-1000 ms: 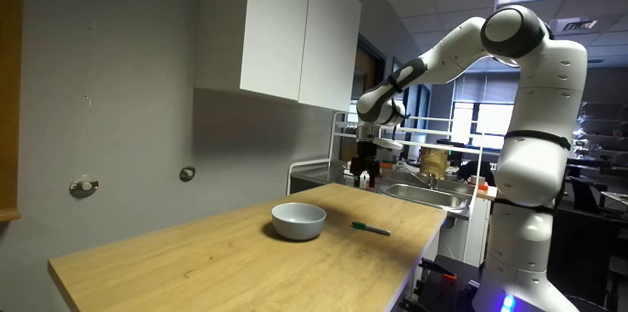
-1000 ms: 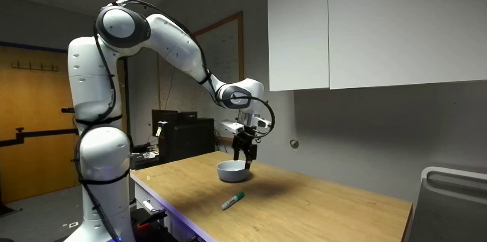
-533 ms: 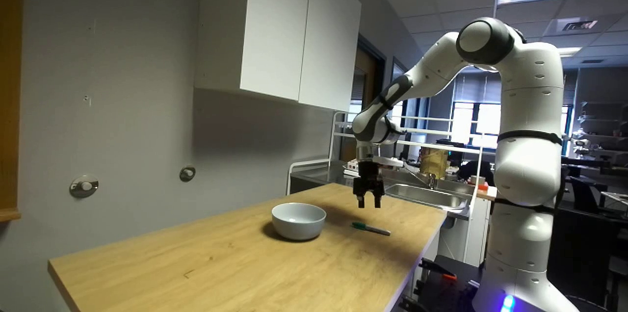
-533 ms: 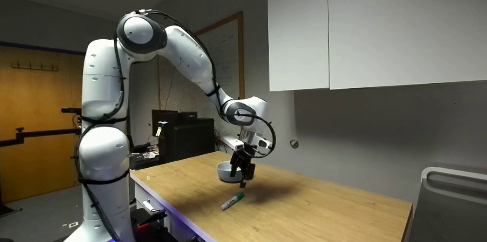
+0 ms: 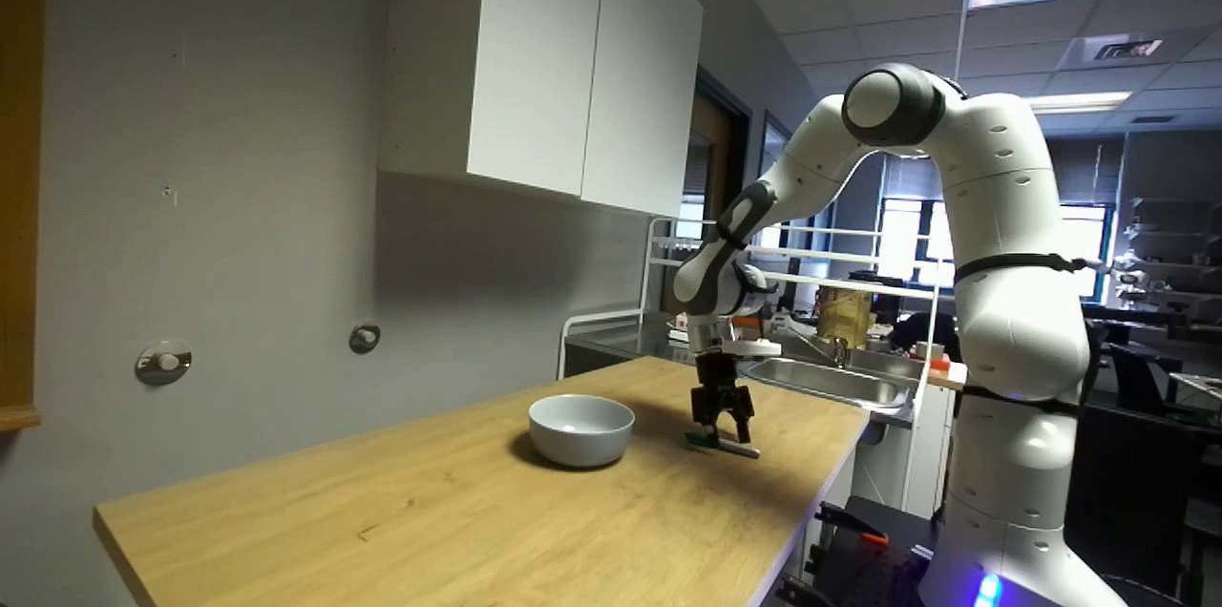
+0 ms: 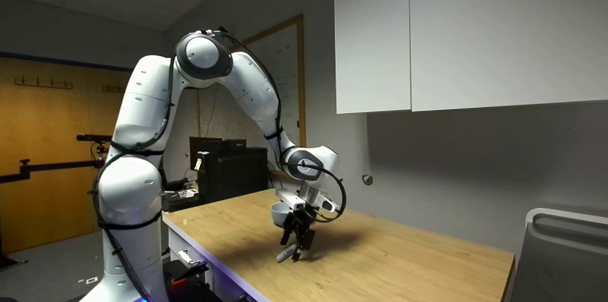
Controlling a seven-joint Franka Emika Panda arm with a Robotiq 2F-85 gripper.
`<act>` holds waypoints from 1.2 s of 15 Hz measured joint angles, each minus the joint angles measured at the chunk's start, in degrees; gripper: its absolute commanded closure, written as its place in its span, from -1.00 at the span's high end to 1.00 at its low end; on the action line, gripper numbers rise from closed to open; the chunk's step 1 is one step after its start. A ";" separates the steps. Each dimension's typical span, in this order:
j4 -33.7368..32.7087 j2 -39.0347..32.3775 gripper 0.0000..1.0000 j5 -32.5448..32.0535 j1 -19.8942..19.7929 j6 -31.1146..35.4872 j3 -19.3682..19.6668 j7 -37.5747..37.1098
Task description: Put the marker in the bowl
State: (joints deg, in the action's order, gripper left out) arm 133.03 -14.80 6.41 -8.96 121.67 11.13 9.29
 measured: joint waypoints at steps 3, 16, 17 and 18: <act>-2.07 -2.07 -0.13 -1.55 0.00 -1.43 -0.18 -0.42; -5.17 -2.77 -0.75 -2.19 0.19 -3.72 -1.43 -0.79; -5.22 -2.70 -0.76 -2.38 0.33 -3.53 -1.47 -1.33; -5.25 -2.57 -0.75 -2.58 0.51 -3.11 -1.54 -2.01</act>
State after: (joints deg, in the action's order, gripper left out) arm 127.77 -17.36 3.83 -8.46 118.56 9.59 7.28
